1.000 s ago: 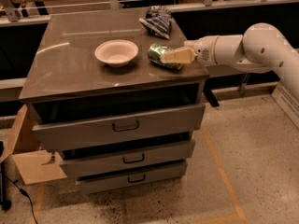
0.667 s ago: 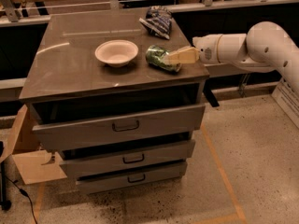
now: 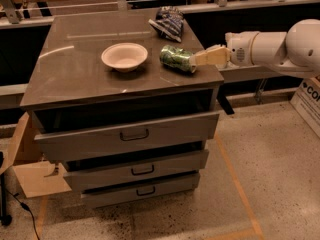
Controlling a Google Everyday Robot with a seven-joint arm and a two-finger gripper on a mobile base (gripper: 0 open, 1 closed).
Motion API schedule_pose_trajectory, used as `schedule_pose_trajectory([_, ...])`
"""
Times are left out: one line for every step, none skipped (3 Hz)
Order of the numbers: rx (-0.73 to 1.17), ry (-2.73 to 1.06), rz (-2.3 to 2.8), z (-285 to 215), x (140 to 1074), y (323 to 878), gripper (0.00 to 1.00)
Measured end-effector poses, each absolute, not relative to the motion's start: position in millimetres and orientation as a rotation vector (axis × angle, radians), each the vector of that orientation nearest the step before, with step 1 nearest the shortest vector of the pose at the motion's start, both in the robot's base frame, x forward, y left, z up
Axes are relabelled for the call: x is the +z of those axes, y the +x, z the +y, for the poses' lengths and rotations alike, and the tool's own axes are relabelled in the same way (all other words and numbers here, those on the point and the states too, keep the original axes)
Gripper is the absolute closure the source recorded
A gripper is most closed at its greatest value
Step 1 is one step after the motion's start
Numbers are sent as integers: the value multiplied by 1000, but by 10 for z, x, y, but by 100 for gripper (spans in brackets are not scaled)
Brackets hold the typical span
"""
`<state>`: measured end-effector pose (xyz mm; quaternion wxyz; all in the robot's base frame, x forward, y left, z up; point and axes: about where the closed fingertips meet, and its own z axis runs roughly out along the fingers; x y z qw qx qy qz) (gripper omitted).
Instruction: Pick green can from paper bowl and place on counter
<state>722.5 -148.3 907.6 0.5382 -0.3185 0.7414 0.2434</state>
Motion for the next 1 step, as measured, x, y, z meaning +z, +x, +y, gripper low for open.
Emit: schedule_pose_trajectory([568, -750, 1763, -1533, 9097, 7215, 0])
